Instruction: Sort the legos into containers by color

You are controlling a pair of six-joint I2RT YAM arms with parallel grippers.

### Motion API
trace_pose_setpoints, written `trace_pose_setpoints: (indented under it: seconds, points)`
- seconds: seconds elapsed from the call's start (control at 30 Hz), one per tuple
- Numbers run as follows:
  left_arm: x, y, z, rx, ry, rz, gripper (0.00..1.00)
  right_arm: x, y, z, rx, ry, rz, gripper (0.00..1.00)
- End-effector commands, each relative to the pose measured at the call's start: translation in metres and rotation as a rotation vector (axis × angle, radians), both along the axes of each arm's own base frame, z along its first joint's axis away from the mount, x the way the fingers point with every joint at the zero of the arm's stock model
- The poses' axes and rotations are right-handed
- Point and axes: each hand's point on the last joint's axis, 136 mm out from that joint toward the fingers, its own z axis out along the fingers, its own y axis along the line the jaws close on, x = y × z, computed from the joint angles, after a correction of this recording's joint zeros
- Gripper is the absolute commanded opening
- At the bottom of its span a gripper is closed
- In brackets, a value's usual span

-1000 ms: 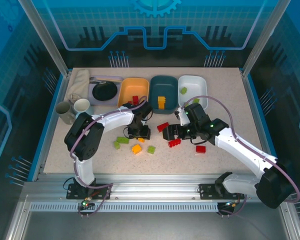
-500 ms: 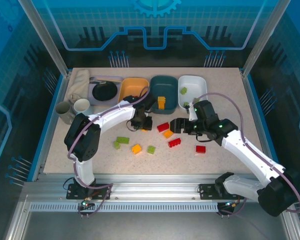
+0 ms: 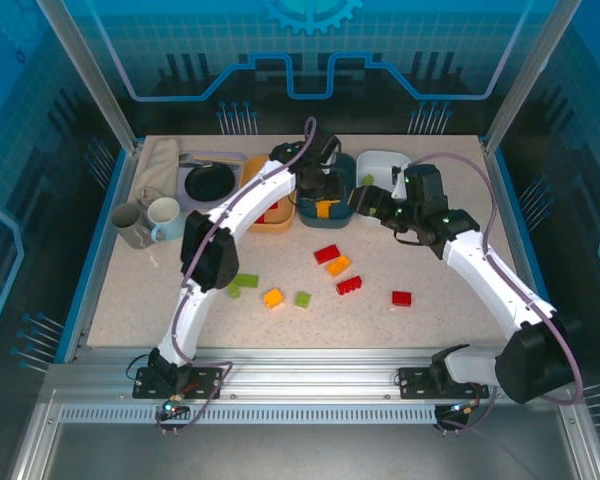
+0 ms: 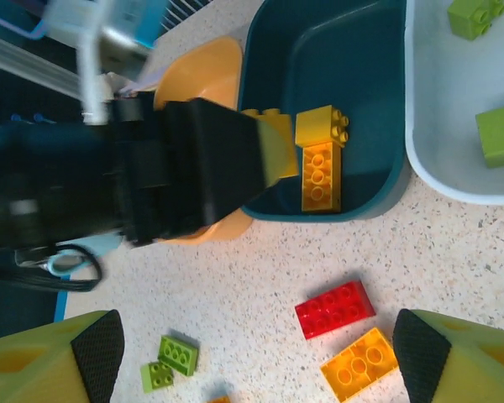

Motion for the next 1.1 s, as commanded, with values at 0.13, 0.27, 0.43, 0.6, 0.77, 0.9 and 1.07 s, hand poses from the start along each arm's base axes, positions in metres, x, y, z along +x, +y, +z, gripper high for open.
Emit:
trace_pose_setpoints:
  seconds: [0.13, 0.27, 0.43, 0.6, 0.77, 0.9, 1.07]
  points:
    - [0.021, -0.019, -0.034, -0.122, 0.099, 0.037, 0.35, 0.024, -0.003, 0.026, 0.066, -0.031, -0.032, 0.86]
    - [0.023, -0.027, -0.047, -0.143, 0.118, 0.023, 0.39, 0.021, -0.005, 0.019, 0.057, -0.009, -0.033, 0.87]
    - [0.020, -0.025, -0.051, -0.131, 0.133, 0.018, 0.50, 0.016, -0.008, 0.008, 0.052, 0.019, -0.040, 0.87]
    - [0.020, -0.023, -0.030, -0.144, 0.105, 0.017, 0.58, 0.008, -0.014, 0.002, 0.020, 0.045, -0.056, 0.86]
    - [0.018, -0.018, 0.008, -0.159, 0.055, 0.033, 0.60, -0.004, -0.022, 0.004, -0.035, 0.058, -0.071, 0.85]
    - [0.011, -0.009, 0.042, -0.172, 0.012, 0.051, 0.61, -0.017, -0.026, 0.008, -0.093, 0.062, -0.068, 0.85]
    - [-0.007, 0.010, 0.077, -0.169, -0.034, 0.085, 0.62, -0.036, -0.028, 0.015, -0.145, 0.051, -0.051, 0.84]
